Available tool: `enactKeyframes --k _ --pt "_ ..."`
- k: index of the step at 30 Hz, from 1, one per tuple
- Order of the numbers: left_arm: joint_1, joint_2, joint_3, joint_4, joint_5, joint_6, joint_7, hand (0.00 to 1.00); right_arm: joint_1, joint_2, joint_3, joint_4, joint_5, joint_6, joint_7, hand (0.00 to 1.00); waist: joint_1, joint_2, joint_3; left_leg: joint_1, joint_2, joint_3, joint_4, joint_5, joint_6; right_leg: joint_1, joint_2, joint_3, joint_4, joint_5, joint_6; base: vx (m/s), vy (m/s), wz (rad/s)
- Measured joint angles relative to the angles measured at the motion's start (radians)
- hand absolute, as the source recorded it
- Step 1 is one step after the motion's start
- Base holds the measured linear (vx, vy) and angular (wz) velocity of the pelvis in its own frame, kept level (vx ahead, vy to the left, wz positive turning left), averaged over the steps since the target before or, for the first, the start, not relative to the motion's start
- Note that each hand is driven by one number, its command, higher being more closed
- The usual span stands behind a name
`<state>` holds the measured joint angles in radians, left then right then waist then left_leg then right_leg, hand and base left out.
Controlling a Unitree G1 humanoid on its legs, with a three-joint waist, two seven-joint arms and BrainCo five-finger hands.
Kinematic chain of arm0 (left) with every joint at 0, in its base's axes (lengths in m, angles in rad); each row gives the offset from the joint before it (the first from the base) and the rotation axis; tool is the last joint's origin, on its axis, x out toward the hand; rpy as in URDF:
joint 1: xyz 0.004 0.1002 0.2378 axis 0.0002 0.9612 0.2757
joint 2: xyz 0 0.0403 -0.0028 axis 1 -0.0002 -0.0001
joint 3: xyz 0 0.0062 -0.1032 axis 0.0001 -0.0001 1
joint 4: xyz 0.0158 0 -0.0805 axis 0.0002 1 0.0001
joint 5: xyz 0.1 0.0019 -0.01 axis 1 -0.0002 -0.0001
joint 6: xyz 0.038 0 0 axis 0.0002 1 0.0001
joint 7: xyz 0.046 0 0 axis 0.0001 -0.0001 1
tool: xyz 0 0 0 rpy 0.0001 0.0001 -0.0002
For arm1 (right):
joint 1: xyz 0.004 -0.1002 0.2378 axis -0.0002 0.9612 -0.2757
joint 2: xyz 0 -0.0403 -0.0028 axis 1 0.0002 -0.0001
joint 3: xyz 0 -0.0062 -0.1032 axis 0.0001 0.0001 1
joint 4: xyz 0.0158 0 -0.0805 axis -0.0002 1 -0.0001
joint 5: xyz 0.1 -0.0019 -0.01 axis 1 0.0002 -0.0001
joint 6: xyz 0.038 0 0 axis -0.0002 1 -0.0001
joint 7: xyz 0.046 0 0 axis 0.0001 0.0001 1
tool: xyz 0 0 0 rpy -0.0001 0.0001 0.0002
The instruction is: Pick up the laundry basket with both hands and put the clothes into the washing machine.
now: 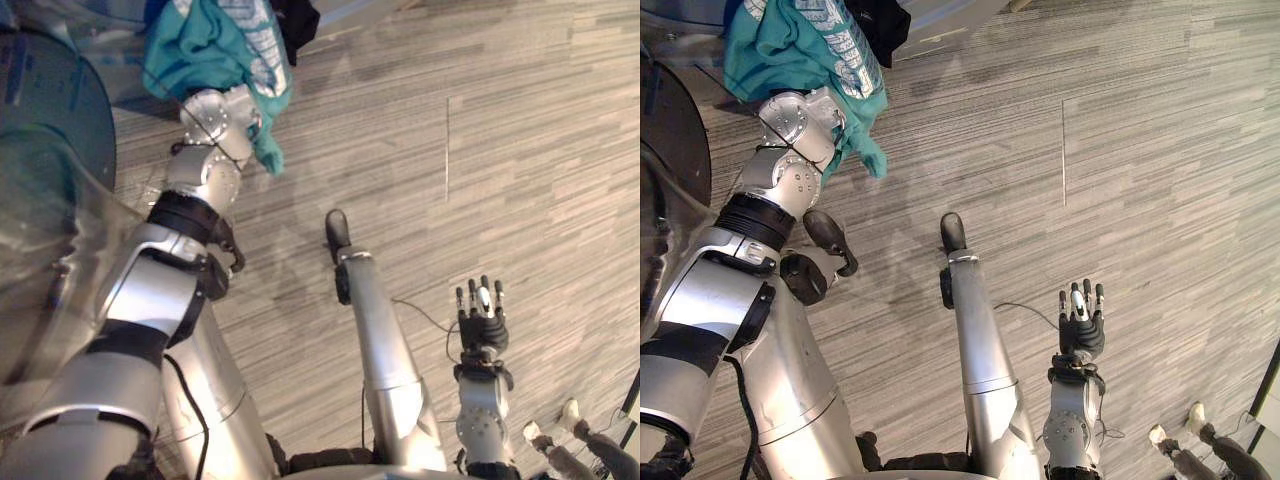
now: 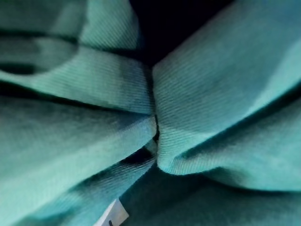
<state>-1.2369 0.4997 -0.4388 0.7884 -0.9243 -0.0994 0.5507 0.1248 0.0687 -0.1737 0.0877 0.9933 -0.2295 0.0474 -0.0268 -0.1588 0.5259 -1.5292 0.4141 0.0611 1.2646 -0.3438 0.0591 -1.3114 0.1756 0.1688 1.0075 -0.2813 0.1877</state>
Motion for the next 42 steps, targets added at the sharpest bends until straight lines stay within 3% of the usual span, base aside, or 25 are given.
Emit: enactKeyframes --k 10,17,21,23,25,26,28,31,35,42 --pt "0.0 0.057 -0.141 0.0 -0.006 0.031 -0.003 1.0 0.048 -0.003 -0.021 -0.043 0.02 0.0 -0.001 0.0 0.006 0.0 0.0 0.029 -0.025 -0.021 -0.005 0.0 0.0 0.019 -0.006 -0.018 0.036 -0.031 -0.021 0.01 0.003 0.08" --pt "0.0 0.056 -0.161 0.0 -0.014 0.054 -0.021 1.0 0.06 -0.009 -0.023 -0.043 0.028 0.0 0.0 0.0 0.013 0.001 0.0 0.047 -0.037 -0.034 -0.007 0.0 -0.001 0.036 -0.01 -0.029 0.048 -0.044 -0.03 0.02 0.0 0.08" --pt "0.001 0.027 -0.147 -0.017 -0.087 0.053 -0.027 1.0 0.06 -0.009 -0.023 -0.044 0.029 0.004 -0.001 0.0 0.016 0.001 -0.001 0.069 -0.048 -0.044 -0.011 0.0 -0.003 0.064 -0.017 -0.04 0.047 -0.047 -0.033 0.01 0.008 0.1" --pt "0.005 0.019 -0.098 -0.186 -0.101 -0.084 -0.047 1.0 0.059 -0.009 -0.018 -0.044 0.029 0.005 -0.001 0.0 0.014 0.001 -0.001 0.073 -0.06 -0.057 -0.019 0.0 -0.012 0.078 -0.026 -0.057 0.043 -0.051 -0.04 -0.01 0.007 0.28" --pt "-0.104 -0.011 0.052 -0.483 -0.102 -0.291 -0.072 1.0 0.058 -0.005 -0.002 -0.041 0.029 0.01 -0.002 0.0 -0.003 0.002 -0.002 0.078 -0.089 -0.078 -0.04 0.01 -0.029 0.095 -0.053 -0.081 0.034 -0.056 -0.042 -0.02 0.007 0.4" --pt "-0.136 -0.034 0.063 -0.465 -0.16 -0.274 -0.036 1.0 0.058 -0.005 0.002 -0.039 0.029 0.011 -0.002 0.0 -0.005 0.007 -0.009 0.078 -0.096 -0.085 -0.046 0.013 -0.033 0.099 -0.058 -0.089 0.029 -0.056 -0.042 -0.02 0.006 0.3" --pt "-0.089 -0.119 0.134 -0.515 -0.157 -0.344 -0.028 1.0 0.055 -0.005 0.028 -0.035 0.029 0.013 -0.001 0.0 -0.026 0.01 -0.021 0.078 -0.109 -0.087 -0.071 0.031 -0.031 0.099 -0.067 -0.095 0.008 -0.054 -0.045 0.02 0.008 0.13" --pt "-0.061 -0.205 0.189 -0.578 -0.124 -0.379 0.0 1.0 0.048 -0.004 0.038 -0.036 0.035 0.018 -0.001 0.0 -0.021 0.01 -0.021 0.078 -0.12 -0.106 -0.078 0.048 -0.038 0.098 -0.071 -0.114 0.007 -0.056 -0.049 0.05 -0.018 0.05" --pt "-0.041 -0.298 0.227 -0.61 -0.077 -0.38 0.025 1.0 0.038 -0.003 0.056 -0.039 0.035 0.018 -0.002 0.0 -0.024 0.011 -0.021 0.078 -0.125 -0.123 -0.079 0.052 -0.046 0.099 -0.075 -0.142 0.028 -0.068 -0.07 0.04 -0.043 0.13" --pt "-0.039 -0.335 0.251 -0.606 -0.037 -0.378 0.109 1.0 0.032 -0.003 0.067 -0.046 0.034 0.018 -0.005 0.0 -0.026 0.011 -0.021 0.102 -0.137 -0.136 -0.104 0.07 -0.077 0.106 -0.083 -0.158 0.038 -0.077 -0.078 0.01 -0.039 0.11"
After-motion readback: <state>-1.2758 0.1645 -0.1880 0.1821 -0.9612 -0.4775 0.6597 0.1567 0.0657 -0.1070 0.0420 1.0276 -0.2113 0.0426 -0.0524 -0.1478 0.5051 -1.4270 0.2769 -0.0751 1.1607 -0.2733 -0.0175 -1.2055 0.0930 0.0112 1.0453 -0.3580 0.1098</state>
